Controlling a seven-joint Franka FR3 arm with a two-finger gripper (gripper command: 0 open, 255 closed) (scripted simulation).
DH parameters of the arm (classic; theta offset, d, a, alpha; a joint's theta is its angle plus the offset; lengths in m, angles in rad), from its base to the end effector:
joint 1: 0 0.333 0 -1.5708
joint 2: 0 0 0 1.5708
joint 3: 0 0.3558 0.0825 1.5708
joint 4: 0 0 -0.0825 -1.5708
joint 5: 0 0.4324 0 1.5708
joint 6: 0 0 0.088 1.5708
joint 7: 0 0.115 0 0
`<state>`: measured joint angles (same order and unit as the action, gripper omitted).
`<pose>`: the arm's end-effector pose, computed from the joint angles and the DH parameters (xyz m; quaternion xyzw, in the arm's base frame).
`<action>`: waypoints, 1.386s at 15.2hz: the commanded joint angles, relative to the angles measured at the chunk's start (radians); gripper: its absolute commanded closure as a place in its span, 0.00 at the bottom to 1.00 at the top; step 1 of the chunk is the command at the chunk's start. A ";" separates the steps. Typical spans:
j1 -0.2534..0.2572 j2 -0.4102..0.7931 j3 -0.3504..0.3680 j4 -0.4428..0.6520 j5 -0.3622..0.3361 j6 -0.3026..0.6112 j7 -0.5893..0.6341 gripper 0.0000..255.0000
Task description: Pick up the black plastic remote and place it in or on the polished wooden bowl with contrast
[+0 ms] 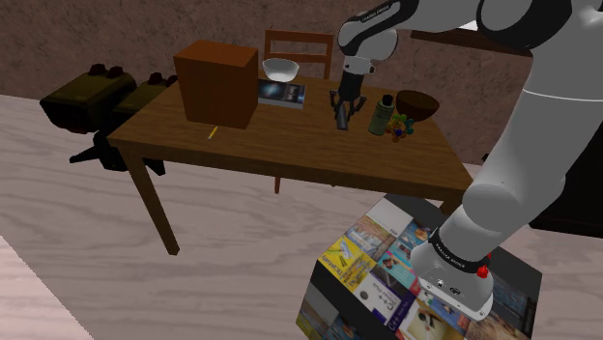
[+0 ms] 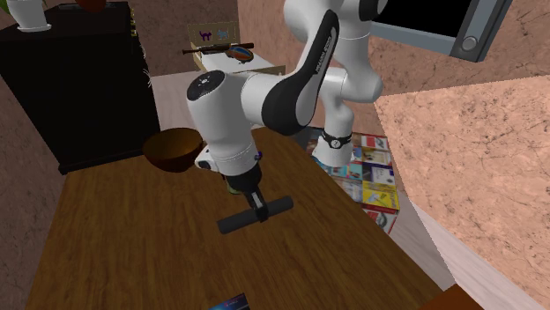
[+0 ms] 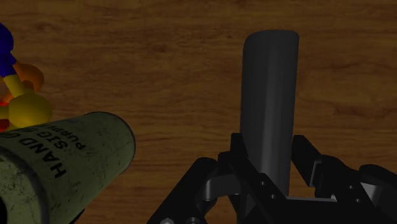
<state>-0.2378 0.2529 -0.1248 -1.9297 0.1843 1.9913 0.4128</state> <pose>0.5996 -0.2108 0.3481 -0.9019 0.4168 0.0952 0.0621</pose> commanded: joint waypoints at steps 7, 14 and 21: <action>-0.001 -0.046 -0.004 0.050 -0.013 -0.094 0.016 1.00; -0.001 -0.076 -0.006 0.106 -0.021 -0.179 0.030 1.00; -0.002 -0.096 -0.007 0.174 -0.027 -0.266 0.043 1.00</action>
<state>-0.2397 0.1570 -0.1319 -1.7677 0.1578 1.7371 0.4531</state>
